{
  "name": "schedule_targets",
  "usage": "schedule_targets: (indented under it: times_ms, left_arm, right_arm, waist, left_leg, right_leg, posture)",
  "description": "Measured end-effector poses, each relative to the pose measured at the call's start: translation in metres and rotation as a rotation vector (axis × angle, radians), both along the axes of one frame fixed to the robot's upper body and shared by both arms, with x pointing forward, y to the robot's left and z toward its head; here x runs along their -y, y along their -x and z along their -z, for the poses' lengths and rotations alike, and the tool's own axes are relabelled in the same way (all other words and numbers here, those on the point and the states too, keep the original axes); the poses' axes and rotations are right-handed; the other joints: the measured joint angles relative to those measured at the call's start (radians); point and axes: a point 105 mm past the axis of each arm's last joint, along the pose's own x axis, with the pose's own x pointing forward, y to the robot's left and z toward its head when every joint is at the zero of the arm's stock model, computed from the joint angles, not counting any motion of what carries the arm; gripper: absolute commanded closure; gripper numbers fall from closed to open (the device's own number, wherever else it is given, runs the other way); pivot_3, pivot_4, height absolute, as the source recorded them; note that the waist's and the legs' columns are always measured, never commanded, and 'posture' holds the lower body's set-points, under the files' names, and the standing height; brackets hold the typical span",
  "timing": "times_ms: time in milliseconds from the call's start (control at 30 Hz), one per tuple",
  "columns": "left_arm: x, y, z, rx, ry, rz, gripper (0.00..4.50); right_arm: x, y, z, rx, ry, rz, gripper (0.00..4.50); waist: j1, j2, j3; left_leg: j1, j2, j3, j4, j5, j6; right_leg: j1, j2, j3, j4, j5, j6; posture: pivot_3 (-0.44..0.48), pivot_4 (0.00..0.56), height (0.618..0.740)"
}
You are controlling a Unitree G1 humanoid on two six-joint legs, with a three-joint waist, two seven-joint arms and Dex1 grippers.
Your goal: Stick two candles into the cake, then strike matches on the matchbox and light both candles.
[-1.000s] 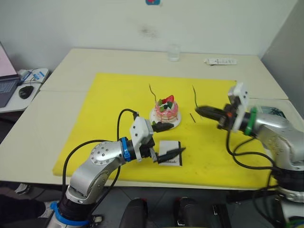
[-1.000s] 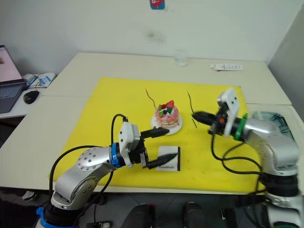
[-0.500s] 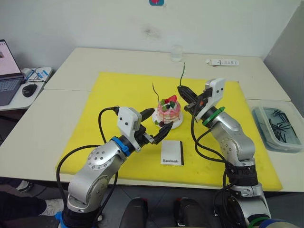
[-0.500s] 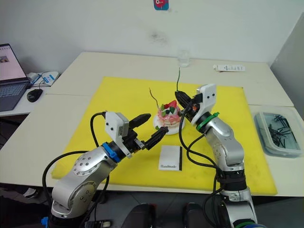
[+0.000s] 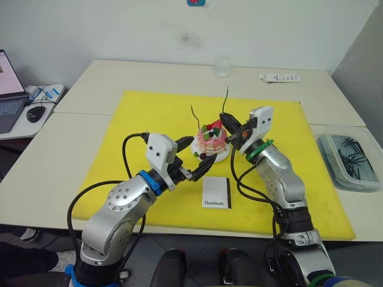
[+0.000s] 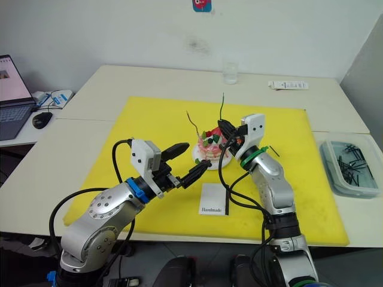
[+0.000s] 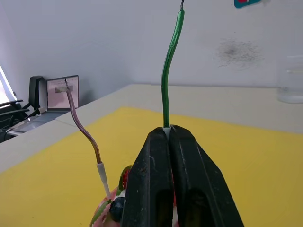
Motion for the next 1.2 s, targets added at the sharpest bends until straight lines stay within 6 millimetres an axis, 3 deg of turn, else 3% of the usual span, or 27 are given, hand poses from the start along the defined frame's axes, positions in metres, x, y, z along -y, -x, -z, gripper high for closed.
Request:
schedule_targets:
  times_ms: [1200]
  left_arm:
    - [0.0, 0.0, -0.001, 0.004, -0.018, 0.014, 0.0]
  right_arm:
    - [0.005, -0.005, 0.017, -0.026, 0.002, 0.03, 4.45]
  waist:
    - [0.0, 0.0, 0.0]
  left_leg:
    - [0.0, 0.0, 0.0, -0.001, 0.0, 0.0]
  right_leg:
    - [0.0, 0.0, 0.0, -0.001, 0.0, 0.0]
  posture:
    - [0.0, 0.15, 0.74]
